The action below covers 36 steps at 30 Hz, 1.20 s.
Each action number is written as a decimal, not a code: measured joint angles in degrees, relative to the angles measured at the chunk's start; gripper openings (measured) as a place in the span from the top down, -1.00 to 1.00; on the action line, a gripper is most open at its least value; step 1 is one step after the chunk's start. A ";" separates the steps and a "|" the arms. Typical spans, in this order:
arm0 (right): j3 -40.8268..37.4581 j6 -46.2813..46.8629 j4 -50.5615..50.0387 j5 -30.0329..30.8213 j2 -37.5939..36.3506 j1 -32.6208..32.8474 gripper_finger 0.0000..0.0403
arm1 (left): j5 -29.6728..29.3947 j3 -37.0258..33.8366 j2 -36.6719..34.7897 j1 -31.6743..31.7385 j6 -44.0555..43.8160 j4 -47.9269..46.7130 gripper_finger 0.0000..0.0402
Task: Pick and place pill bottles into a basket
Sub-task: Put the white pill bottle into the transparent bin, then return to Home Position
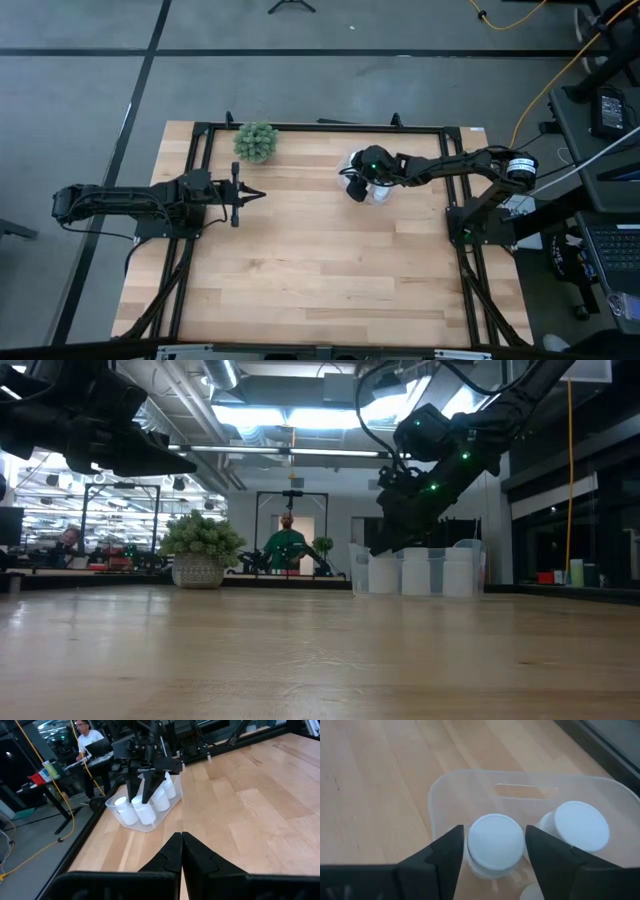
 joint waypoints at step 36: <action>-9.52 -8.92 -2.78 -6.64 -33.38 7.65 0.98 | -5.77 0.83 -15.77 0.00 -4.13 -10.43 0.99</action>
